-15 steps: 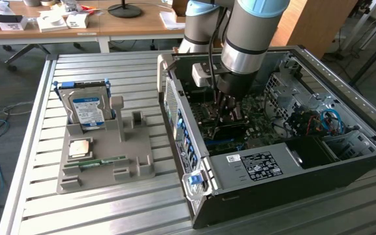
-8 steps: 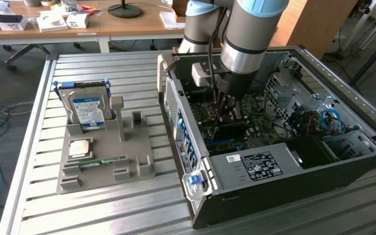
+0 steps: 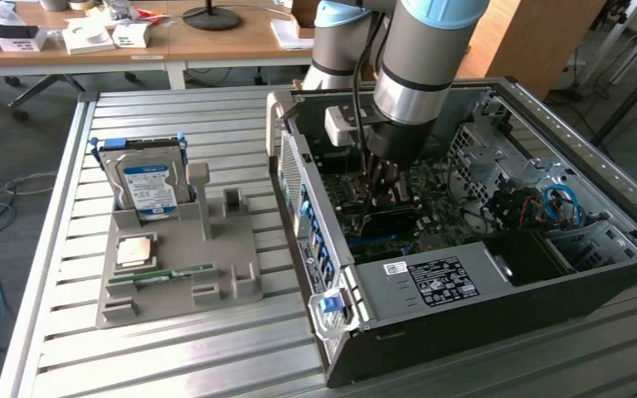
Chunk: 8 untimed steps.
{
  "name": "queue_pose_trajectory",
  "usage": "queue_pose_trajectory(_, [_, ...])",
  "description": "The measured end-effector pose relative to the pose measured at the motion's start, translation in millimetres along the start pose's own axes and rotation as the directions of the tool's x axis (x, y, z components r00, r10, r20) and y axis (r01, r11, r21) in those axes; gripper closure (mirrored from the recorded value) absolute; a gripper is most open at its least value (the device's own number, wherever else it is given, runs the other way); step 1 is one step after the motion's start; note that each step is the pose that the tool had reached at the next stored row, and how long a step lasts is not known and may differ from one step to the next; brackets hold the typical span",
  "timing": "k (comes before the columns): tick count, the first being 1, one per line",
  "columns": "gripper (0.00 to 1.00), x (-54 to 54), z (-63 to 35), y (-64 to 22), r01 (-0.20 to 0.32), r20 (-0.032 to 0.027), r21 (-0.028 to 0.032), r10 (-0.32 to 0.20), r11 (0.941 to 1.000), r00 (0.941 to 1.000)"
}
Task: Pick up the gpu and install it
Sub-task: 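Press down on the gpu until it lock into place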
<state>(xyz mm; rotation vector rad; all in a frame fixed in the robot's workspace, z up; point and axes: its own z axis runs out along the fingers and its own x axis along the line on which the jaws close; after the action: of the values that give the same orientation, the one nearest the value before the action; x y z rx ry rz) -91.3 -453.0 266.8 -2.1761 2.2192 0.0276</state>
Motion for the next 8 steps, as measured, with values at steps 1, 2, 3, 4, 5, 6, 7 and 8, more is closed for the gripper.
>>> queue_pose_trajectory(1, [0.89,0.2,0.0,0.0,0.000,0.0000,-0.0001,0.000,1.0000,1.0000])
queue_pose_trajectory(2, [0.89,0.5,0.0,0.0,0.000,0.0001,-0.0001,0.000,1.0000,1.0000])
queue_pose_trajectory(3, [0.89,1.0,0.0,-0.1,0.000,0.0001,-0.0001,0.000,1.0000,1.0000])
queue_pose_trajectory(4, [0.89,1.5,-0.1,-0.1,0.000,0.0001,-0.0001,0.000,1.0000,1.0000])
queue_pose_trajectory(5, [0.89,1.9,-0.1,-0.1,0.000,0.0001,0.0000,0.000,1.0000,1.0000])
queue_pose_trajectory(6, [0.89,2.1,0.0,-0.1,0.000,0.0001,0.0000,0.000,1.0000,1.0000])
queue_pose_trajectory(7, [0.89,2.2,0.0,0.0,0.000,0.0000,0.0000,0.000,1.0000,1.0000])
queue_pose_trajectory(8, [0.89,2.3,0.1,-0.1,0.000,-0.0002,-0.0001,0.000,1.0000,1.0000])
